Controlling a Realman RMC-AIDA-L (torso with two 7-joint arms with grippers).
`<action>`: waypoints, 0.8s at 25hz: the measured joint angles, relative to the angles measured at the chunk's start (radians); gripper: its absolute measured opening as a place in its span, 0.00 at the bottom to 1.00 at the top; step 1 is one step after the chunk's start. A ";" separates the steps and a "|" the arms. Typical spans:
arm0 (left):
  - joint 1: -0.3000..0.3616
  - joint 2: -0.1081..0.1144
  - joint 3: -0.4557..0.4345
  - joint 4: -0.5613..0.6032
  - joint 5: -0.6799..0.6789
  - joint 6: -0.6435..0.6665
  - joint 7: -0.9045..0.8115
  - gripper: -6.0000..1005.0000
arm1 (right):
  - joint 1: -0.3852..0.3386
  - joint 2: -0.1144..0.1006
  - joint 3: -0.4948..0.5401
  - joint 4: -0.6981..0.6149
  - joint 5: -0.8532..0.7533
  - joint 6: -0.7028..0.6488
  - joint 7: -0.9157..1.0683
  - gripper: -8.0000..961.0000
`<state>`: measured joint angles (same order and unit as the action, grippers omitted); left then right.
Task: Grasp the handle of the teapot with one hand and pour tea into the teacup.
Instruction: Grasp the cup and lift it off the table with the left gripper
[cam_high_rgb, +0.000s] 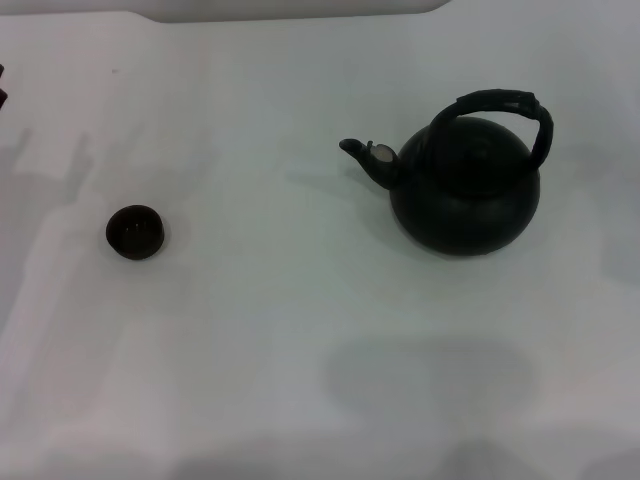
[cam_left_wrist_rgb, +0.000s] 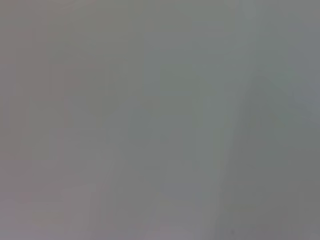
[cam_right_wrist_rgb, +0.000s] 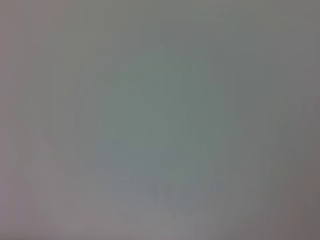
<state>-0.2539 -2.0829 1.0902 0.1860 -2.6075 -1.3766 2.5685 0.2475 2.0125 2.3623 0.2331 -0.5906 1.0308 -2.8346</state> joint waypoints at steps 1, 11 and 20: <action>0.003 0.001 0.002 0.004 0.000 0.003 -0.008 0.77 | 0.001 0.000 0.000 0.000 0.000 -0.002 0.000 0.86; 0.158 0.002 0.088 0.369 0.132 0.245 -0.236 0.77 | 0.016 0.000 -0.025 0.000 -0.002 -0.022 -0.002 0.86; 0.386 0.010 0.427 0.874 0.155 0.691 -0.438 0.77 | 0.018 0.000 -0.040 -0.012 0.000 -0.022 0.000 0.86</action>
<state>0.1320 -2.0724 1.5170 1.0599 -2.4520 -0.6853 2.1305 0.2654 2.0126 2.3222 0.2214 -0.5909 1.0084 -2.8348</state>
